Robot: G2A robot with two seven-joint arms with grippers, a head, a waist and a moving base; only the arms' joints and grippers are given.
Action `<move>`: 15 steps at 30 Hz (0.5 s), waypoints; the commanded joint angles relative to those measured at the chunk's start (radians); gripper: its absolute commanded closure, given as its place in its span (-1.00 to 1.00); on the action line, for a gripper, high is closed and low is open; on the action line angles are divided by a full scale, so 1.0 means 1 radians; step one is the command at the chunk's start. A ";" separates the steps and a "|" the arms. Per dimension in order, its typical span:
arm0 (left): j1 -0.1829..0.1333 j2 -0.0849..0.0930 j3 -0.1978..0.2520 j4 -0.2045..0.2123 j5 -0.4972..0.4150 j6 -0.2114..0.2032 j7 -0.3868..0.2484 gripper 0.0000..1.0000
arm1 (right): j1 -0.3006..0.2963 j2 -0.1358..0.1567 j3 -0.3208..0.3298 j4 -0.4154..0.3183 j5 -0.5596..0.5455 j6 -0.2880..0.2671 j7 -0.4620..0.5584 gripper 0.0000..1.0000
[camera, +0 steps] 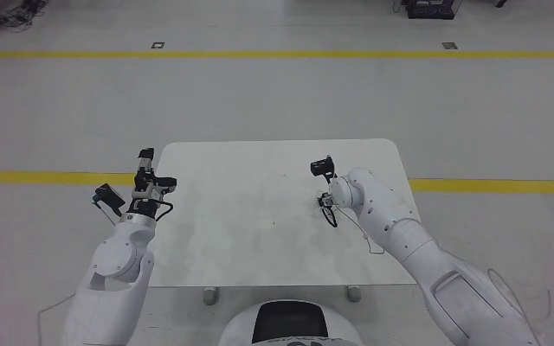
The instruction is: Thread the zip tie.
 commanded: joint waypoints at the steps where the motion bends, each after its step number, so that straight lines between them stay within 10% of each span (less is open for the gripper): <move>1: 0.000 0.000 0.000 0.000 0.000 0.000 0.000 -1.00 | -0.002 -0.002 -0.001 0.008 -0.002 -0.002 -0.006 0.22; 15: 0.000 0.000 0.000 0.000 0.000 0.000 0.000 -1.00 | 0.033 -0.043 -0.026 0.140 0.018 -0.020 -0.067 0.54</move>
